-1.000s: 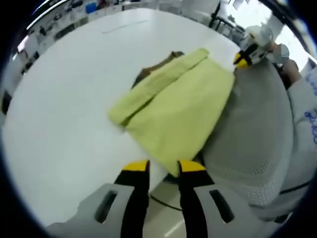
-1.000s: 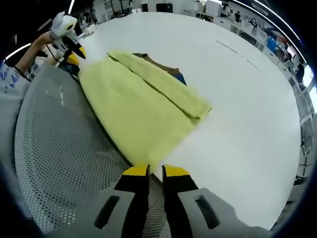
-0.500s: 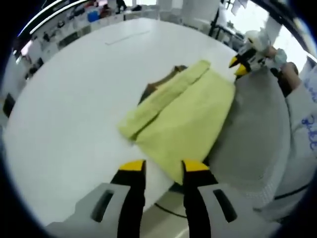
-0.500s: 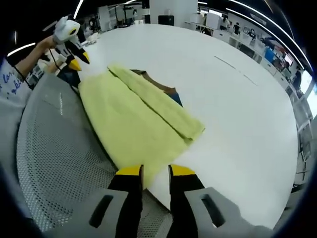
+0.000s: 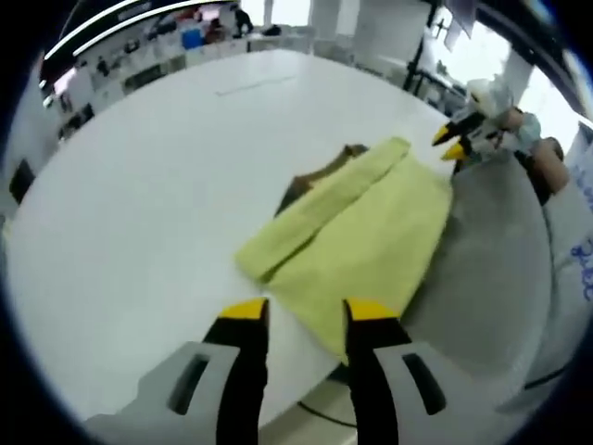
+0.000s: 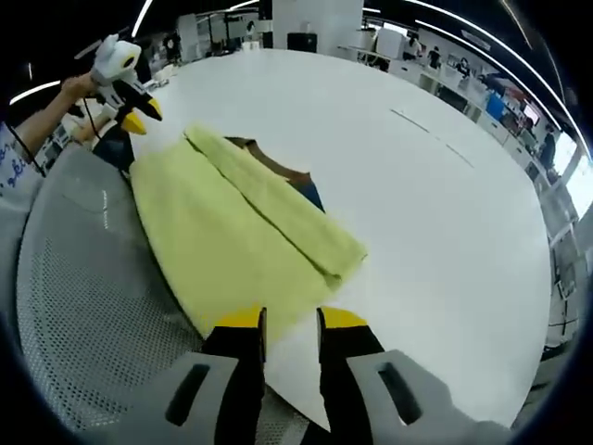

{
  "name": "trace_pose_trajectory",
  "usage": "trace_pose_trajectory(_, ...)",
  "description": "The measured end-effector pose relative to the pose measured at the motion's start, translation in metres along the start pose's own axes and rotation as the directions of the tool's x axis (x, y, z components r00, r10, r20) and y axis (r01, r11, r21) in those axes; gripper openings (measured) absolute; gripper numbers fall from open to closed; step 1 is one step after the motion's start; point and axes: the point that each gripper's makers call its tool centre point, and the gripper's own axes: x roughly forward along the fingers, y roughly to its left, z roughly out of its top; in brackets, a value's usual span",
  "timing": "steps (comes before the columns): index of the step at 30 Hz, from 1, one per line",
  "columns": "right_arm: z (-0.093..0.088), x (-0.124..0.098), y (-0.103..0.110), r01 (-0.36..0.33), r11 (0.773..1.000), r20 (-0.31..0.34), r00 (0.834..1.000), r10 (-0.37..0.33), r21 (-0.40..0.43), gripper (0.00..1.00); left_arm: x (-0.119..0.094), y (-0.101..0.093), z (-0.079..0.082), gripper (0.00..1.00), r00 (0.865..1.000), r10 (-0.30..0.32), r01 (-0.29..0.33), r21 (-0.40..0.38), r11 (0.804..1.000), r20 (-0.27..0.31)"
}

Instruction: Fold the garment on the visible template until the final outline fits inside the template.

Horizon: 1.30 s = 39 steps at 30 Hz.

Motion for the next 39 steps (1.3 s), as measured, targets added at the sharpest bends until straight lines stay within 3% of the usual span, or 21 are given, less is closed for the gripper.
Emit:
trace_pose_trajectory(20, -0.008, 0.032, -0.031, 0.048, 0.998, -0.025, 0.999, -0.047, 0.044, 0.17, 0.028, 0.038, -0.009, 0.28, 0.999, 0.050, -0.050, -0.128, 0.990, -0.002)
trace_pose_trajectory(30, 0.002, 0.037, -0.036, 0.052, 0.998, -0.002, 0.999, -0.052, 0.047, 0.17, 0.038, 0.043, -0.001, 0.21, 0.999, 0.044, -0.039, -0.167, 0.985, 0.028)
trace_pose_trajectory(39, 0.001, 0.039, -0.037, 0.052, 0.997, 0.000, 0.999, -0.052, 0.060, 0.16, 0.043, 0.040, -0.002, 0.18, 1.000, 0.019, -0.016, -0.168, 0.986, 0.017)
